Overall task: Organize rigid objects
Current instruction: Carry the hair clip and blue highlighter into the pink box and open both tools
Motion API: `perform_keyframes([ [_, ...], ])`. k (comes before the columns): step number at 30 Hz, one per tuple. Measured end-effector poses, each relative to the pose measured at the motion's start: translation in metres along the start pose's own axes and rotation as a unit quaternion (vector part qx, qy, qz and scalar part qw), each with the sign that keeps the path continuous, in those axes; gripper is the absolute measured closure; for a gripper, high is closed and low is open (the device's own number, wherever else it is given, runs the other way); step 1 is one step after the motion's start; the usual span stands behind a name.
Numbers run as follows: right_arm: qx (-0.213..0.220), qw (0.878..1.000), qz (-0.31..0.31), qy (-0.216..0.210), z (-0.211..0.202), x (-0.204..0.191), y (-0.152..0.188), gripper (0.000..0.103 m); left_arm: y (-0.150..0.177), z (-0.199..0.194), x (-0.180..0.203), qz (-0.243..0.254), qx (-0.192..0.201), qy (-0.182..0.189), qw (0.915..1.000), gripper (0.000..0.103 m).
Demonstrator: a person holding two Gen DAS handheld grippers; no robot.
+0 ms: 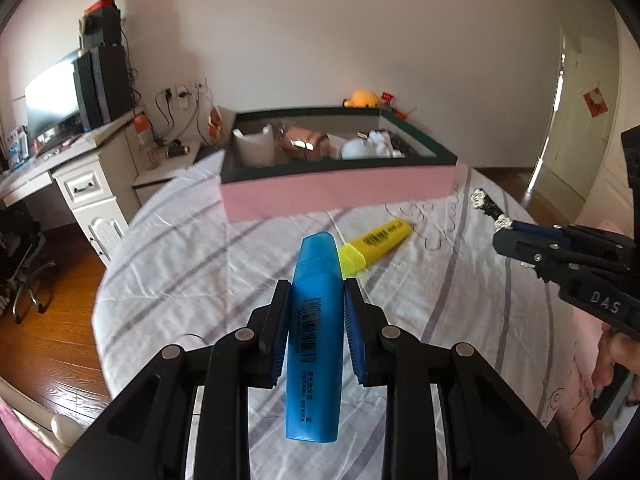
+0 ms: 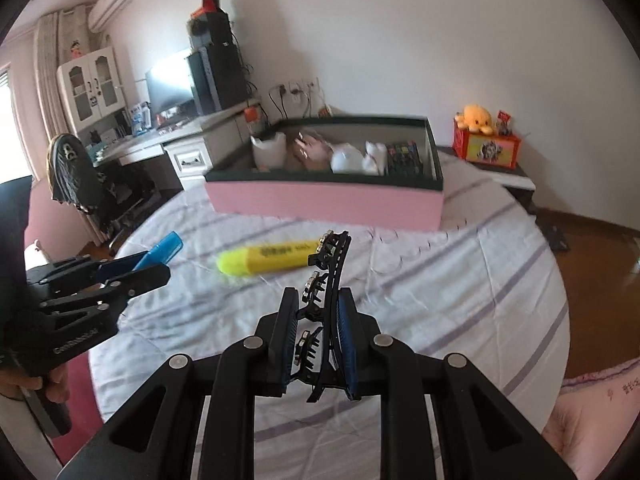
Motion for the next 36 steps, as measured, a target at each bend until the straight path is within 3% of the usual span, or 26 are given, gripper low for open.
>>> perform_keyframes([
  [8,0.054,0.998,-0.024,-0.013,-0.046,-0.031,-0.014,0.083,-0.013,-0.053,-0.009,-0.009,0.06,-0.057,0.9965,0.077],
  [20,0.114,0.991,-0.061,-0.028,-0.104,-0.064,-0.026,0.083,-0.027,-0.13,-0.009,-0.002,0.128,-0.107,0.986,0.077],
  [30,0.137,0.987,-0.076,-0.042,-0.123,-0.075,-0.033,0.083,-0.036,-0.161,-0.018,-0.004,0.148,-0.153,0.9771,0.077],
  [36,0.142,0.986,-0.078,-0.046,-0.12,-0.072,-0.042,0.083,-0.049,-0.144,-0.025,0.001,0.136,-0.173,0.9755,0.077],
])
Point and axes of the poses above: each gripper's, at about its wrist camera, not at the fingertips, and z roughly the way its jaws point, x to its right, y to its underside, the point moved 1 cm from there along z, roughly the way its jaws point, and after that the axes turned 14 degrees about z, right-handed, at the moved point
